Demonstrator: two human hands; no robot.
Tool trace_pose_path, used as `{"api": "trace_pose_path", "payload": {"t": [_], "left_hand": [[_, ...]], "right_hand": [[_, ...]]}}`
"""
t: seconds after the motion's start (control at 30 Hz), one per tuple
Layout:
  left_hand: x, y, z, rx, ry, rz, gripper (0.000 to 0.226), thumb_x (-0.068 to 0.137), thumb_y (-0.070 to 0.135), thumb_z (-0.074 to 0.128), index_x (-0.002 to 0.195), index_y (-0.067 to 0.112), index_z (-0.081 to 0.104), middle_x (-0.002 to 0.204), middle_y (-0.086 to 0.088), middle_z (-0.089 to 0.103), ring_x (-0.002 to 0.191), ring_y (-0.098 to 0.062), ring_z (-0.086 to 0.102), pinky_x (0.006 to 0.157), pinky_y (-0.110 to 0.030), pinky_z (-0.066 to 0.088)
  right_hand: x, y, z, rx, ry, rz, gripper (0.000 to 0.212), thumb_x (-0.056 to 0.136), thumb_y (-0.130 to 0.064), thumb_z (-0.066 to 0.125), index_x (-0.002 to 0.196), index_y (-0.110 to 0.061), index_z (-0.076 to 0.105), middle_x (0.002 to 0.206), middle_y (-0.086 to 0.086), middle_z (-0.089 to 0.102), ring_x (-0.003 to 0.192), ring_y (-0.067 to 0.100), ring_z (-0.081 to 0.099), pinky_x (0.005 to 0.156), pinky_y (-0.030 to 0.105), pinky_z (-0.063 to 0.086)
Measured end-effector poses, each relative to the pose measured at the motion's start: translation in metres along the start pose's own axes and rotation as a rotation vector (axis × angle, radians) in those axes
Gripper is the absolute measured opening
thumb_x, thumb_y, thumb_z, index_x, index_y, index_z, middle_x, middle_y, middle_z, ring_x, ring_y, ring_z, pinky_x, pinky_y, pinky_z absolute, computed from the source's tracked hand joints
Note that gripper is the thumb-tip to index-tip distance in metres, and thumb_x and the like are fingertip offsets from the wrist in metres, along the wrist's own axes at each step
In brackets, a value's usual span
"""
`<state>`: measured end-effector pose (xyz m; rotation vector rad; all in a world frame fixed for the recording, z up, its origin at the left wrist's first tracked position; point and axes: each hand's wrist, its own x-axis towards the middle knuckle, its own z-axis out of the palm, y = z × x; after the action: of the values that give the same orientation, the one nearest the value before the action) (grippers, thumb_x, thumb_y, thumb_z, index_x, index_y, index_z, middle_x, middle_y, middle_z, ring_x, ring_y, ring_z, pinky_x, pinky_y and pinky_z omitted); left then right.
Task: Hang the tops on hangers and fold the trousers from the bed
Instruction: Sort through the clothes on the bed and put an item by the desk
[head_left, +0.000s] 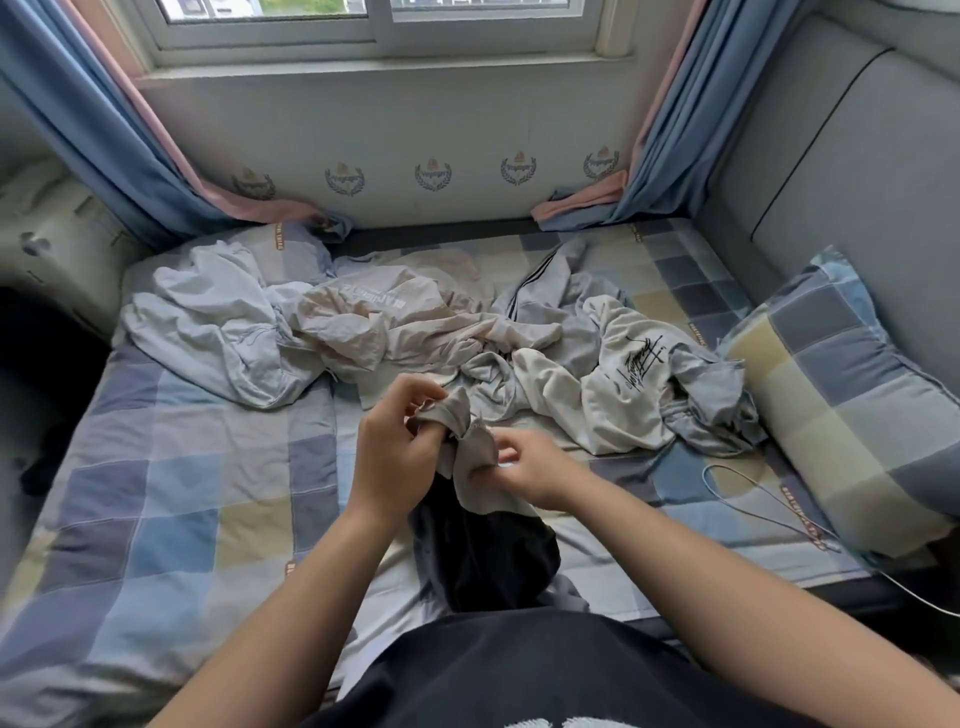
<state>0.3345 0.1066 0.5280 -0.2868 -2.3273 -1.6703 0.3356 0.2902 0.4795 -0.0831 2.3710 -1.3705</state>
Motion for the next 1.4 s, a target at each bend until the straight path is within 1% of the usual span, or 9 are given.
{"api": "trace_pose_path", "payload": {"t": [0.17,0.37,0.53,0.67,0.8,0.9,1.03,1.17,1.4], "left_hand": [[-0.006,-0.009,-0.013,0.131,-0.078,-0.167,0.018,0.085,0.000,0.073,0.089,0.014,0.062,0.075,0.004,0.060,0.065,-0.005,0.051,0.063,-0.014,0.041],[-0.017,-0.020,-0.014,-0.031,-0.820,-0.674,0.043,0.087,0.058,0.065,0.111,0.023,0.070,0.104,0.004,0.076,0.097,-0.012,0.072,0.082,-0.029,0.054],[-0.014,-0.041,0.031,-0.022,-0.422,-0.795,0.039,0.094,0.047,0.066,0.116,0.016,0.059,0.116,-0.007,0.068,0.097,-0.018,0.068,0.085,-0.036,0.052],[-0.013,-0.053,0.063,0.080,-0.428,-0.833,0.083,0.071,0.053,0.081,0.134,0.017,0.041,0.126,-0.006,0.052,0.112,-0.026,0.060,0.084,-0.037,0.053],[-0.014,-0.066,0.081,0.140,-0.377,-0.734,0.011,0.096,0.014,0.055,0.101,0.006,0.060,0.100,-0.018,0.069,0.084,-0.032,0.067,0.069,-0.038,0.059],[-0.015,-0.061,0.086,-0.078,-0.245,-0.746,0.015,0.101,0.011,0.051,0.092,0.012,0.062,0.092,-0.016,0.070,0.086,-0.032,0.067,0.081,-0.049,0.055],[-0.008,-0.049,0.077,-0.315,-0.128,-0.776,0.021,0.103,0.012,0.049,0.086,0.016,0.061,0.079,-0.003,0.063,0.070,-0.016,0.059,0.060,-0.029,0.052],[-0.008,-0.029,0.059,-0.349,-0.163,-0.728,0.029,0.104,0.014,0.050,0.078,0.021,0.063,0.066,0.005,0.058,0.064,-0.012,0.052,0.058,-0.028,0.040],[-0.013,0.009,0.015,-0.401,-0.573,-0.692,0.016,0.099,0.008,0.056,0.092,0.010,0.070,0.090,-0.012,0.065,0.088,-0.025,0.061,0.081,-0.036,0.046]], "right_hand": [[-0.001,0.003,-0.021,-0.139,0.313,-0.039,0.029,0.081,0.004,0.058,0.069,-0.022,0.054,0.064,-0.008,0.053,0.070,0.018,0.048,0.065,0.034,0.037],[-0.026,-0.022,-0.069,0.426,0.320,-0.163,0.026,0.092,0.019,0.047,0.089,-0.004,0.060,0.087,0.018,0.062,0.085,0.024,0.055,0.078,0.040,0.047],[-0.061,-0.035,-0.081,0.711,0.214,-0.221,0.014,0.091,0.004,0.059,0.090,-0.009,0.063,0.082,0.007,0.066,0.074,0.014,0.062,0.067,0.023,0.057],[-0.082,-0.038,-0.087,0.906,0.208,-0.271,0.019,0.082,-0.005,0.059,0.085,-0.019,0.072,0.089,0.009,0.067,0.078,0.018,0.063,0.072,0.027,0.055],[-0.098,-0.025,-0.095,0.994,0.236,-0.270,0.026,0.085,-0.004,0.055,0.085,-0.021,0.074,0.085,0.003,0.069,0.078,0.015,0.065,0.072,0.027,0.058],[-0.107,-0.001,-0.099,1.016,0.388,-0.177,0.024,0.086,-0.001,0.056,0.088,-0.019,0.072,0.086,0.006,0.069,0.079,0.017,0.067,0.071,0.027,0.060],[-0.111,0.042,-0.090,0.887,0.652,0.102,0.026,0.097,0.010,0.046,0.092,-0.010,0.062,0.082,0.006,0.071,0.073,0.016,0.067,0.062,0.026,0.058],[-0.114,0.065,-0.067,0.607,0.663,0.477,0.028,0.094,0.009,0.048,0.106,-0.014,0.059,0.112,0.012,0.064,0.087,0.019,0.062,0.076,0.033,0.051],[-0.106,0.018,0.006,0.148,0.200,0.074,0.065,0.084,-0.030,0.077,0.137,-0.050,0.044,0.143,-0.029,0.042,0.132,-0.013,0.036,0.107,0.011,0.031]]}}
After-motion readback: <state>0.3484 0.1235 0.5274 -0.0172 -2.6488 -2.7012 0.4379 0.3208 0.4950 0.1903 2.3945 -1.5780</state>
